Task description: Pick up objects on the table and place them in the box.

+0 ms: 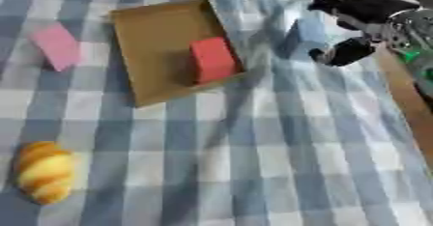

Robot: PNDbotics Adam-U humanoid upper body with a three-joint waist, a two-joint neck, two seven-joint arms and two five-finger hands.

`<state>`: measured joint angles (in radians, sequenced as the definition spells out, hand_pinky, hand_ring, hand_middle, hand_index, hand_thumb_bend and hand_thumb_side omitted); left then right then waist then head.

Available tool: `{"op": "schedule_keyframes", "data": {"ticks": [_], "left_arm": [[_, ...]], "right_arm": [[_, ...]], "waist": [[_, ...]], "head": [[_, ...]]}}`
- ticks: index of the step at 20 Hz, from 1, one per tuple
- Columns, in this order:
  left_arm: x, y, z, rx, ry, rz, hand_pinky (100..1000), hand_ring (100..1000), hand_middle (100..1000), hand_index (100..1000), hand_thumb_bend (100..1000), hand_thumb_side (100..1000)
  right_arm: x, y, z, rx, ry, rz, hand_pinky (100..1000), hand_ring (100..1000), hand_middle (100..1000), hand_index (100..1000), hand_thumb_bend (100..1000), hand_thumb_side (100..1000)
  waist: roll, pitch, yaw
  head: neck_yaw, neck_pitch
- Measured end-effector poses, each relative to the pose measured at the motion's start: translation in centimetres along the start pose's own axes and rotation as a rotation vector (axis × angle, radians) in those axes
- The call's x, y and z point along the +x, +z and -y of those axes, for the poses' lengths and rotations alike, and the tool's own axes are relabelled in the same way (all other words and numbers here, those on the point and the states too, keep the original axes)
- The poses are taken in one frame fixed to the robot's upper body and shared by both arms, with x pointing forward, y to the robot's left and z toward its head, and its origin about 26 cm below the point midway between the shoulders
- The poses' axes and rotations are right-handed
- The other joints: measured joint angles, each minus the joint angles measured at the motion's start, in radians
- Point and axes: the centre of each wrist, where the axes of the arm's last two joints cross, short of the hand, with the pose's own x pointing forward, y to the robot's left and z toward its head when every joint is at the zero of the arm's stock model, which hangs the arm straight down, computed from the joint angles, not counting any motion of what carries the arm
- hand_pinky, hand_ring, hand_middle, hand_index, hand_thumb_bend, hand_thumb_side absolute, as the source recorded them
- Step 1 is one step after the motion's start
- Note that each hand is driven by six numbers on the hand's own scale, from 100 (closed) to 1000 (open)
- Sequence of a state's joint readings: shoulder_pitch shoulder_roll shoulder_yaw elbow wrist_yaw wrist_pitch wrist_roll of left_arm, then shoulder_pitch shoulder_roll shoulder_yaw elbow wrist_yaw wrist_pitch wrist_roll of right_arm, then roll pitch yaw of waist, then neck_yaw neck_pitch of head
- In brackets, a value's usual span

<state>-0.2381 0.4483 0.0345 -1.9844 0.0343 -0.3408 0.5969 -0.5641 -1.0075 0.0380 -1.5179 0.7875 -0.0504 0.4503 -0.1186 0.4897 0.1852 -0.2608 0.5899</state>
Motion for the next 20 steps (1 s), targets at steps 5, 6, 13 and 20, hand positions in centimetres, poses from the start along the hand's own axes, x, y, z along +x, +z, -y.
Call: {"op": "schedule_keyframes", "data": {"ticks": [5, 6, 13, 20], "left_arm": [[0.0, 0.1, -0.1, 0.002, -0.003, -0.004, 873, 772, 698, 840, 414, 516], [0.0, 0.2, -0.1, 0.004, -0.006, -0.007, 873, 773, 698, 840, 413, 517], [-0.1, 0.3, -0.4, 0.013, -0.02, -0.013, 873, 774, 699, 840, 415, 515], [-0.1, 0.4, -0.4, 0.016, -0.021, -0.011, 873, 773, 698, 839, 411, 518]], "right_arm": [[0.0, 0.0, 0.0, 0.005, -0.013, 0.006, 1000, 1000, 992, 1000, 323, 417], [-0.1, 0.2, 0.1, 0.006, -0.014, 0.009, 1000, 1000, 991, 1000, 320, 419], [-0.3, 0.9, 0.7, 0.038, -0.02, 0.019, 1000, 1000, 989, 1000, 316, 418], [-0.3, 0.9, 1.0, 0.048, -0.022, 0.012, 999, 1000, 983, 1000, 308, 411]], "waist": [[0.001, 0.002, -0.014], [0.002, 0.002, -0.021], [0.01, -0.006, -0.047], [0.01, -0.006, -0.037]], "head": [[0.0, -0.001], [0.002, -0.001], [0.004, 0.008], [-0.01, 0.008]]}}
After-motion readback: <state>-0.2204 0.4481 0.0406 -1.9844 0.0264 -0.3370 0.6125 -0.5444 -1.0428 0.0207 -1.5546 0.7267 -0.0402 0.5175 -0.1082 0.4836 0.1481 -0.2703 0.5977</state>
